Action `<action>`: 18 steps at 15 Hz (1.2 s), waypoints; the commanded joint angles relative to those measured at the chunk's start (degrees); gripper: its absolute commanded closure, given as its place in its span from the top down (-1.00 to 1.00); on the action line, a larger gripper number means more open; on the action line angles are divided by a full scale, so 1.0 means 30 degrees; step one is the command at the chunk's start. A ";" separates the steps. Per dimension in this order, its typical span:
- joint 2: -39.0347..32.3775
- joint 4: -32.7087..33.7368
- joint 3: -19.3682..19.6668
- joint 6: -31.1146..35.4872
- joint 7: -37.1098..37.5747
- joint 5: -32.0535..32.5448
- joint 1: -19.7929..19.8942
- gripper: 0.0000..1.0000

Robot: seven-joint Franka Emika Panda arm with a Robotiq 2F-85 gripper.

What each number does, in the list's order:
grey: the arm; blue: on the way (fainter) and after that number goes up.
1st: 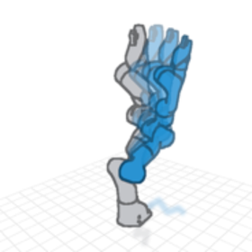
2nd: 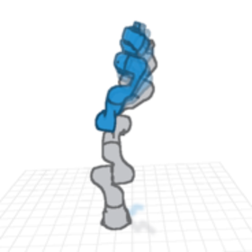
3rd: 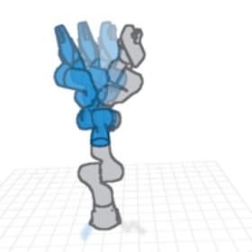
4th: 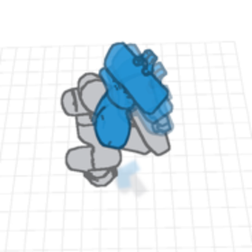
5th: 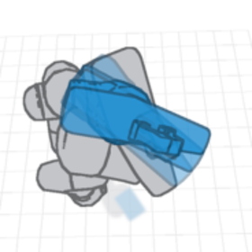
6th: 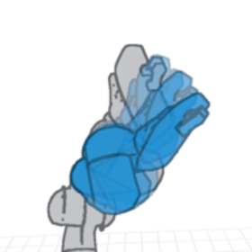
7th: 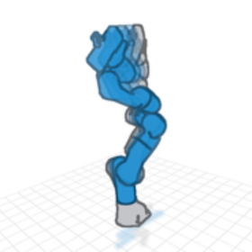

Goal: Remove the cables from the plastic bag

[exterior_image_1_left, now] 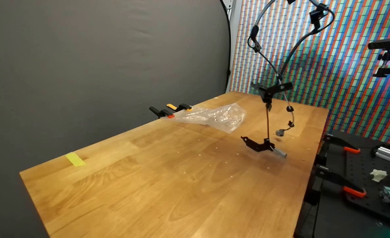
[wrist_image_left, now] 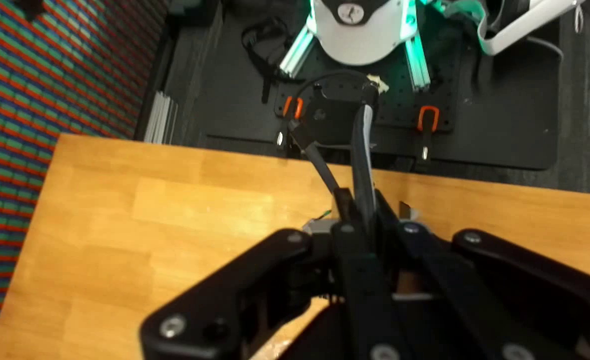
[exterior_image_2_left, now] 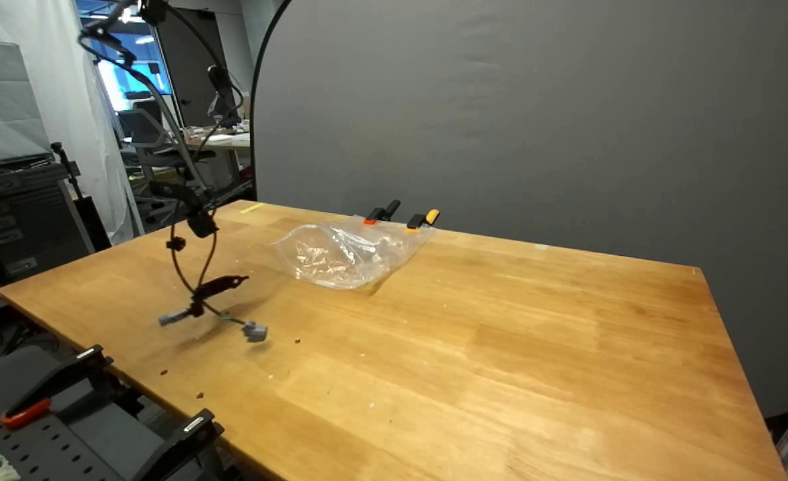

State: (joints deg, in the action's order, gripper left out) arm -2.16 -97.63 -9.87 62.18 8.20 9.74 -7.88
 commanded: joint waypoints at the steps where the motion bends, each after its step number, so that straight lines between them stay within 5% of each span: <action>1: -0.1953 0.3601 0.0159 -0.4689 0.1248 -0.0883 -0.0299 -0.82; 4: -0.3071 0.5823 0.0387 -0.6764 0.1470 -0.3935 -0.0210 -0.83; 5: -0.2395 0.3545 0.0594 -0.4957 0.1613 -0.5271 -0.0042 -0.82; 8: -0.2948 0.3715 0.0897 -0.4916 0.1846 -0.8208 0.0098 -0.82; 18: -0.7870 0.3422 0.2190 -0.5125 0.1005 -0.9205 0.1133 -0.81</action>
State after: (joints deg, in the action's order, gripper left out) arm -21.50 -88.13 -4.07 48.51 12.63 -15.30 -5.96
